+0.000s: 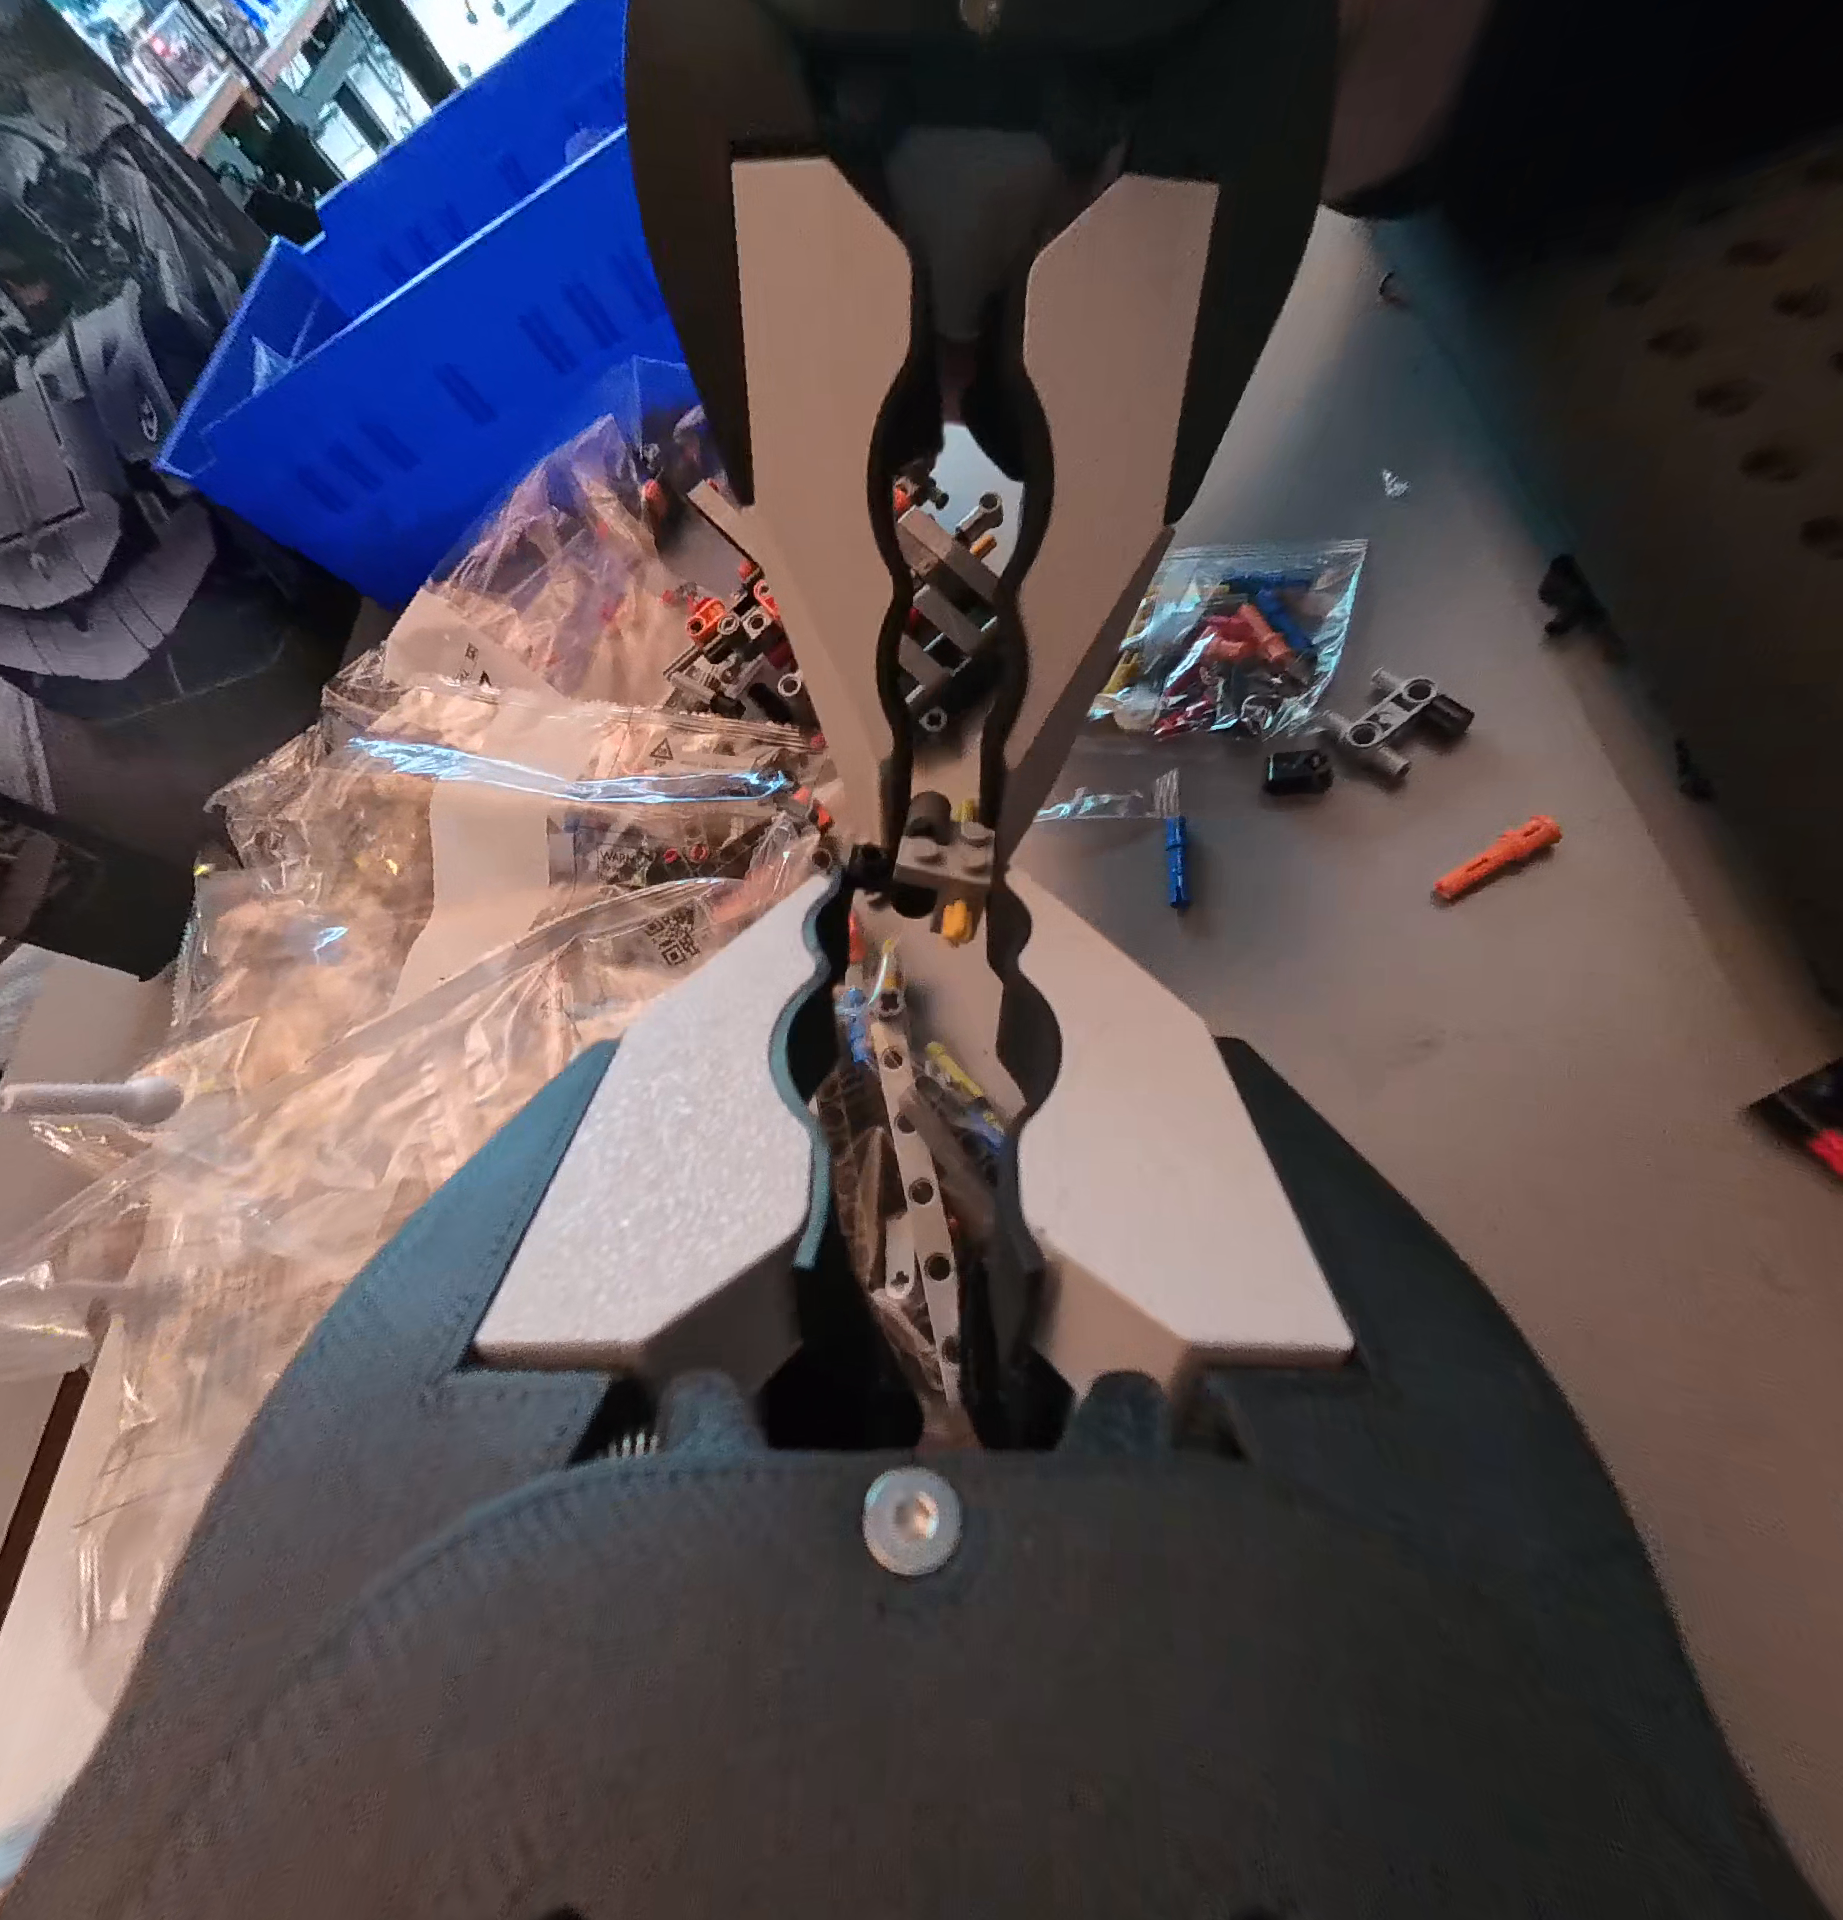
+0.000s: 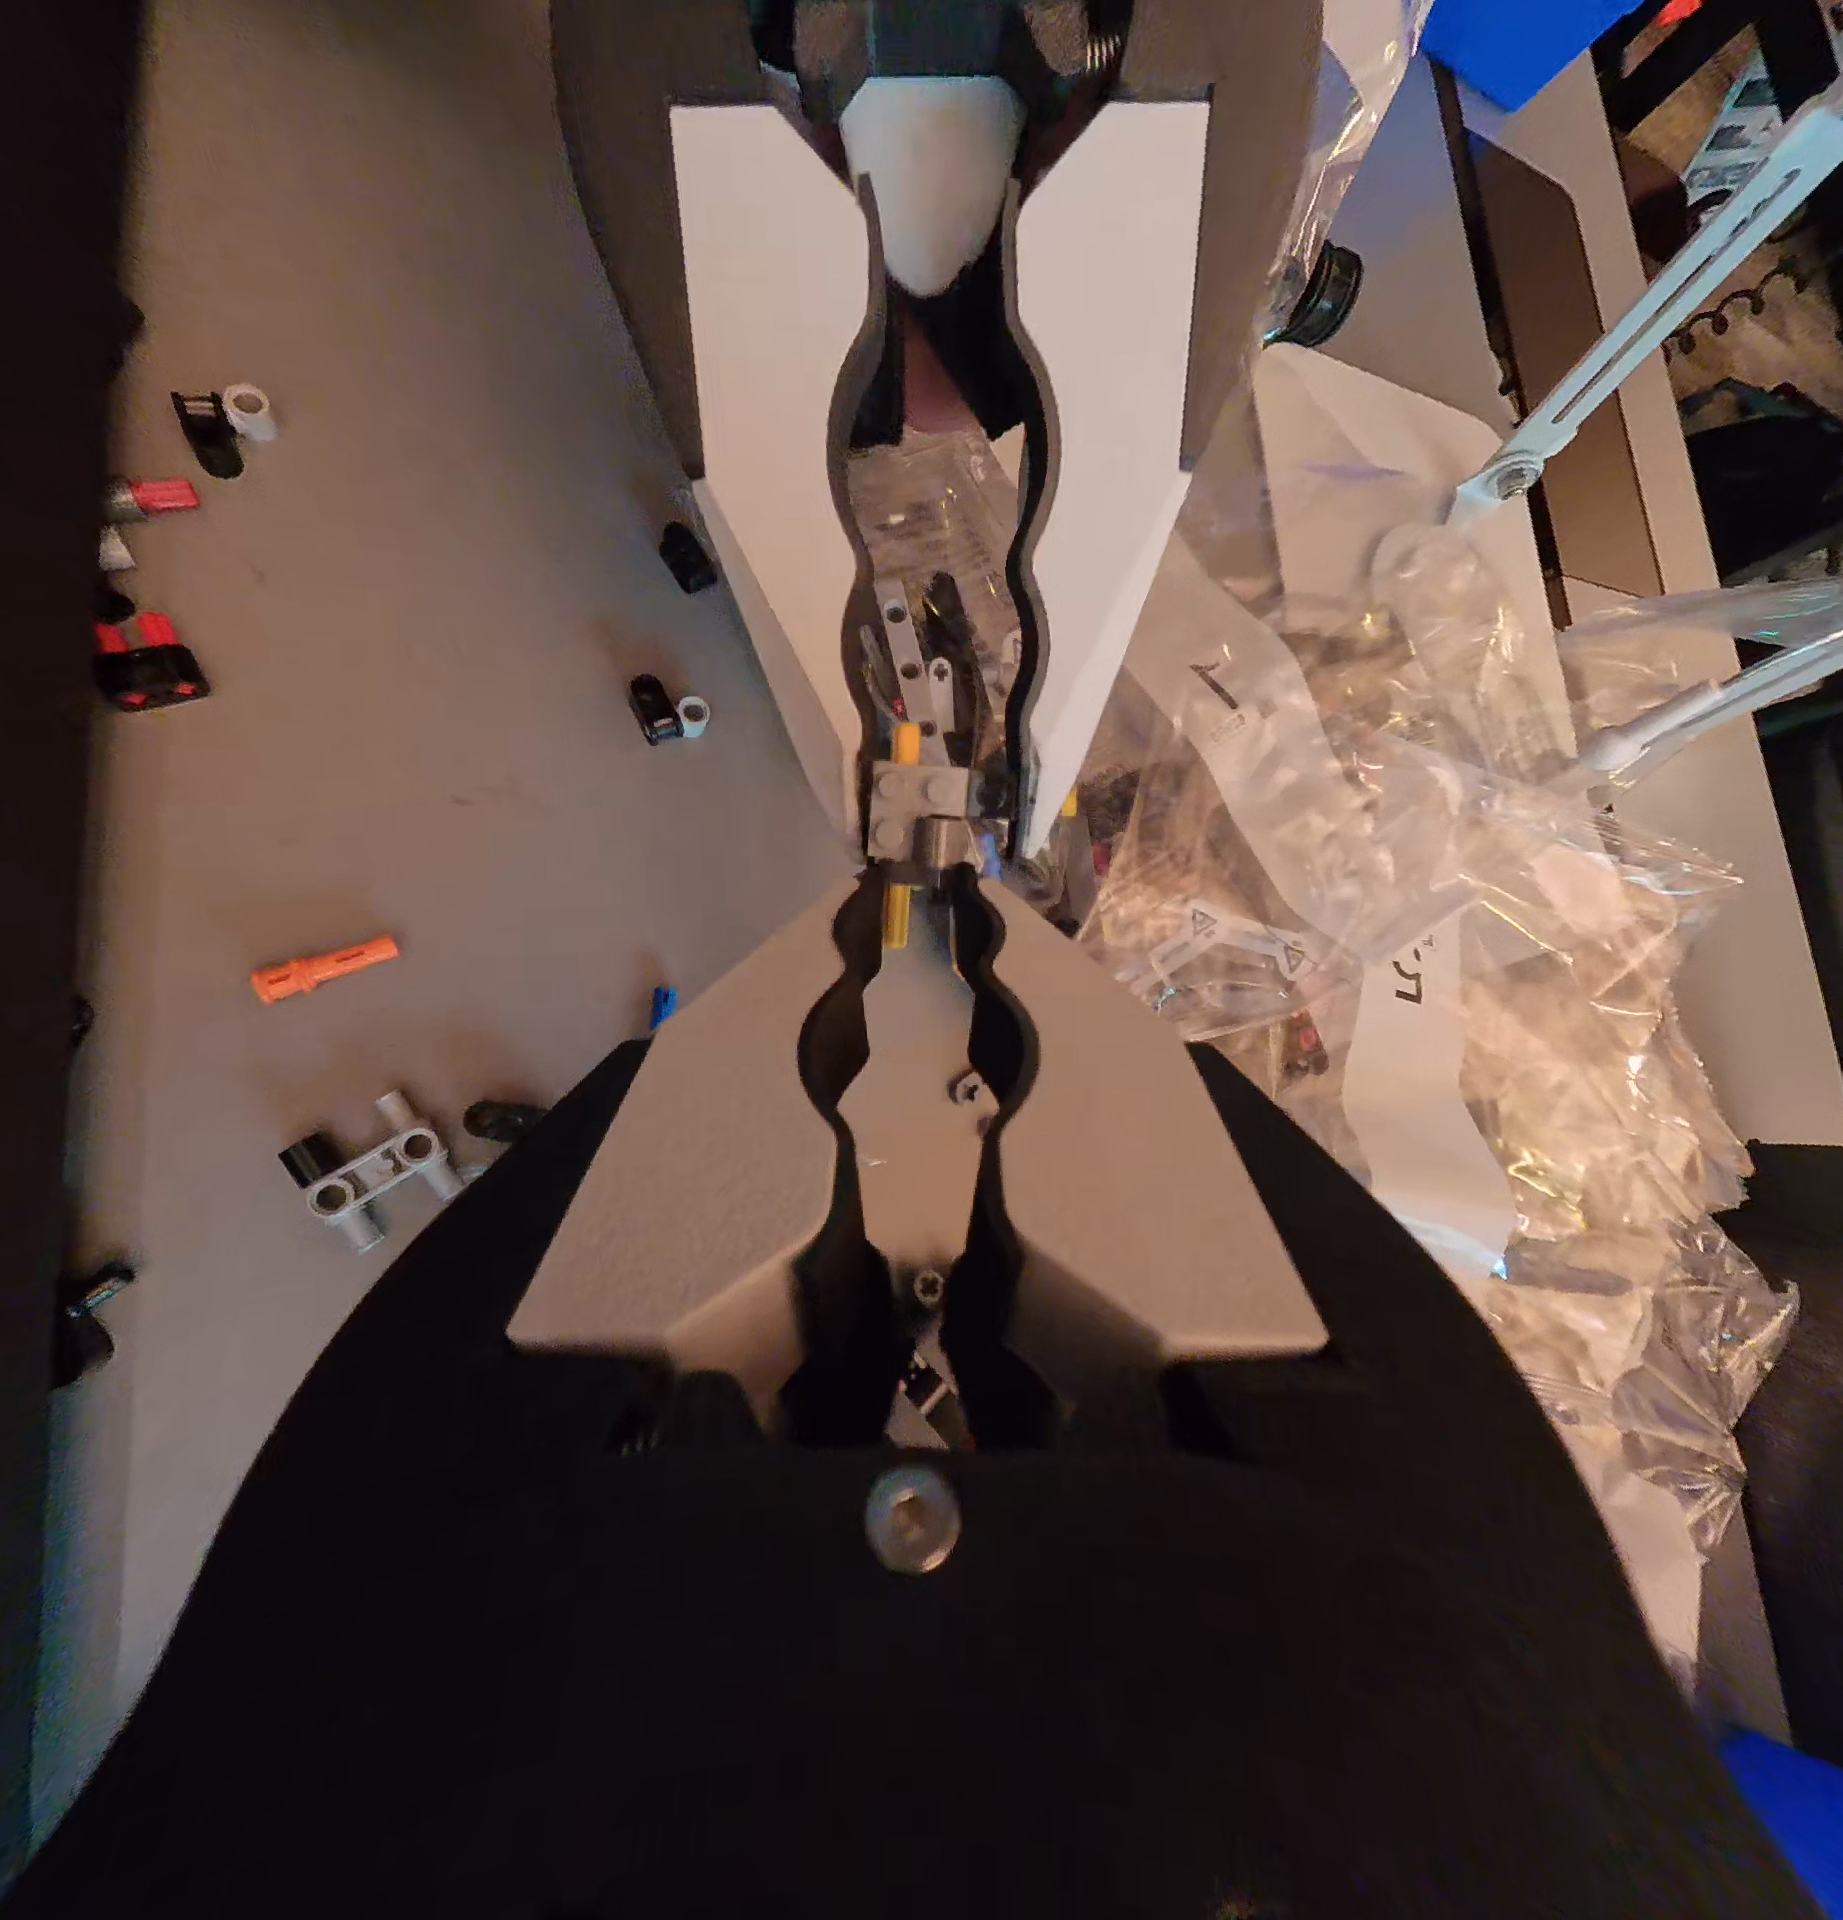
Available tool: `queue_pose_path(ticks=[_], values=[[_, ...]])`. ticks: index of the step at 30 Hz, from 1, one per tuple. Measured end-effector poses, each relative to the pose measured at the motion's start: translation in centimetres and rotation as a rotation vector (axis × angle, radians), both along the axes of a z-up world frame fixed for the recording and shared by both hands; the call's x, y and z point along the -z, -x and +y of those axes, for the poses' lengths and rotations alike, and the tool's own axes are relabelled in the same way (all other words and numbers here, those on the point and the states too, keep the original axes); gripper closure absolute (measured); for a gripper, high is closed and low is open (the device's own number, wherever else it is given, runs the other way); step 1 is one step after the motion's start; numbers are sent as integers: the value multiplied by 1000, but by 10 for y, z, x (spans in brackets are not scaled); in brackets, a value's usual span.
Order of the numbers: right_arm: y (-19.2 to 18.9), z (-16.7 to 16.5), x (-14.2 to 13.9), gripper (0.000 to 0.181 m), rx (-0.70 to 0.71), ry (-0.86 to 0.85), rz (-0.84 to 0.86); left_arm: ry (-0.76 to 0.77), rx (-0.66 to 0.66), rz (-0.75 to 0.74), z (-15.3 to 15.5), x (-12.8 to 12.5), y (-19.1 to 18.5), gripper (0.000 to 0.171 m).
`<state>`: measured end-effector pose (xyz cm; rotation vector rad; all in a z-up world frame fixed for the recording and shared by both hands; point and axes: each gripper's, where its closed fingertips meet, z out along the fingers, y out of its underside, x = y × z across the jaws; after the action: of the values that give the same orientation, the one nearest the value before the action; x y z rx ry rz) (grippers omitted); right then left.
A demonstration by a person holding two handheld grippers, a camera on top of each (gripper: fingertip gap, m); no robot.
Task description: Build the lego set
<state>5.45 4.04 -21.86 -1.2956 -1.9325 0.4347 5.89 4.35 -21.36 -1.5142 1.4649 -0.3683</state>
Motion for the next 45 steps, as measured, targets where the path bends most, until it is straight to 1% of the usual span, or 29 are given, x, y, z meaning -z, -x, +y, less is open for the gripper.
queue_pose_path(ticks=[4, 9, 10, 11, 16, 21, 24, 25, 27, 29, 31, 35, 36, 37, 38, 39, 40, 41, 44, 45], values=[[-1, 0, -2, 170, 0, 13, 7, -23, -2, 12, 0, -2, 0, 148], [-2, -2, -7, 171, -3, 30, 31, 0, 4, -17, -1, -6, 1, 149], [-2, -1, -9, 171, 1, 32, 39, -1, 4, -18, -1, -6, 1, 151], [-3, 0, -10, 172, 6, 33, 44, 5, 11, -15, -2, -6, 2, 159], [-4, -4, -15, 172, -8, 31, 59, 15, 31, -30, -6, -11, 2, 159], [-3, -3, -8, 171, -11, 3, 28, 12, 28, 10, -6, -3, 3, 159], [-4, -1, -11, 171, 6, 27, 42, 19, 25, -11, -5, -5, 4, 160], [-4, 0, -13, 172, 10, 27, 53, 26, 35, -17, -6, -6, 4, 166], [-5, -1, -16, 172, 2, 49, 68, 34, 38, -55, -7, -11, 3, 166], [-6, -3, -18, 173, -5, 37, 69, 25, 43, -42, -9, -13, 2, 166], [-6, -3, -20, 173, -8, 48, 79, 35, 47, -64, -10, -15, 2, 166], [-7, -2, -18, 173, -7, 47, 75, 45, 50, -66, -9, -13, 3, 167], [-10, 3, -17, 174, 15, 28, 61, 46, 48, -66, -9, -14, 4, 171], [-19, 14, -8, 175, 51, -11, 4, 28, 4, -78, -2, -17, 13, 171], [-26, 21, -2, 175, 69, -9, -13, 41, -18, -148, 2, -29, 23, 171], [-26, 17, -5, 175, 51, 44, 23, 54, -26, -222, 5, -42, 32, 171], [-23, 13, -14, 175, 34, 64, 66, 65, -28, -245, 6, -46, 36, 171], [-21, 10, -19, 175, 29, 57, 79, 88, -17, -244, 5, -44, 35, 171], [-19, 11, -14, 174, 34, 17, 65, 114, 10, -163, 0, -23, 23, 171], [-19, 13, -13, 174, 33, 17, 68, 140, 28, -171, -3, -22, 17, 171]])
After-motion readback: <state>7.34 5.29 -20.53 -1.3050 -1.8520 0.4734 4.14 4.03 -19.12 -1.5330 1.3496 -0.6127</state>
